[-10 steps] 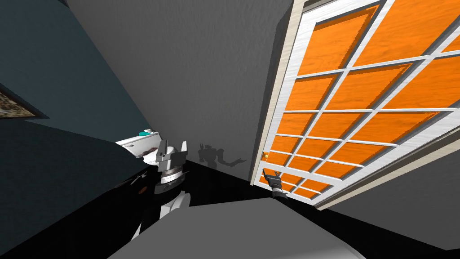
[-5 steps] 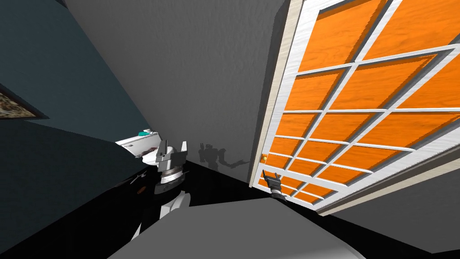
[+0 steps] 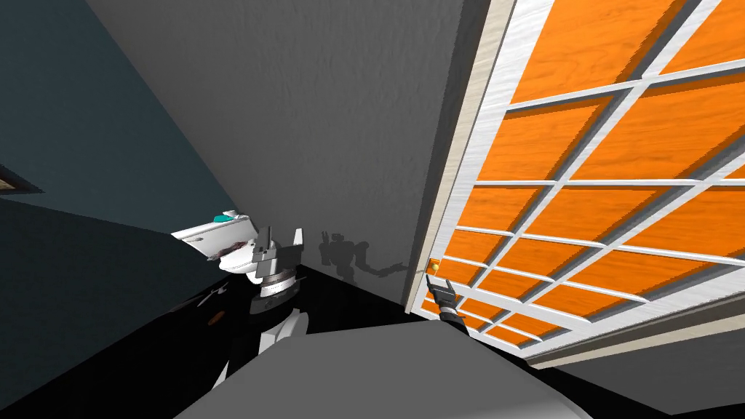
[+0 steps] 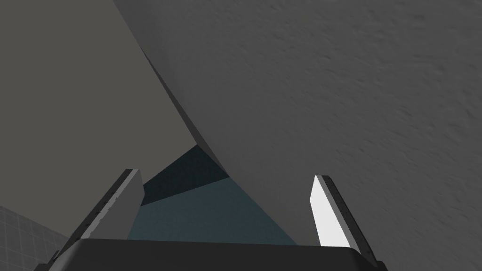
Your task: Pull the door open
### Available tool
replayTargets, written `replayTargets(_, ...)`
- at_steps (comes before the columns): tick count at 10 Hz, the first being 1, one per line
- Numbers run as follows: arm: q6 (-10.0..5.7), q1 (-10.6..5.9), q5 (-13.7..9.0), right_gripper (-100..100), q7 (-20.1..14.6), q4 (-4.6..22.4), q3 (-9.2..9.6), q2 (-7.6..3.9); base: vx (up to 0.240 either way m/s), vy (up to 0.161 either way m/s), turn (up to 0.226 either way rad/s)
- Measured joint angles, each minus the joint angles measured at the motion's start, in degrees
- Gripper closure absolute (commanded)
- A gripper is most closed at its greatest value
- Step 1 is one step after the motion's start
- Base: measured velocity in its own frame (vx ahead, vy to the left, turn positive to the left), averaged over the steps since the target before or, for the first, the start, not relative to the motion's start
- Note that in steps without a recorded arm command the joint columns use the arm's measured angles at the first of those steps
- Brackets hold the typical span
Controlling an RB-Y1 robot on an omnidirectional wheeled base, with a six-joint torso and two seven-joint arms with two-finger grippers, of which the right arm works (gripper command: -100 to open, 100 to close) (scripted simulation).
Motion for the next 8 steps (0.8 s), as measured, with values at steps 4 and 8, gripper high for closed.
replayTargets(4, 0.18, 0.33, -0.01, -100, -0.07, 0.04, -0.02, -0.38, 0.184, -0.030, -0.021)
replayTargets(8, 0.08, 2.32, 0.33, -100, -0.25, 0.41, 0.38, -0.04, 0.093, -0.006, -0.015)
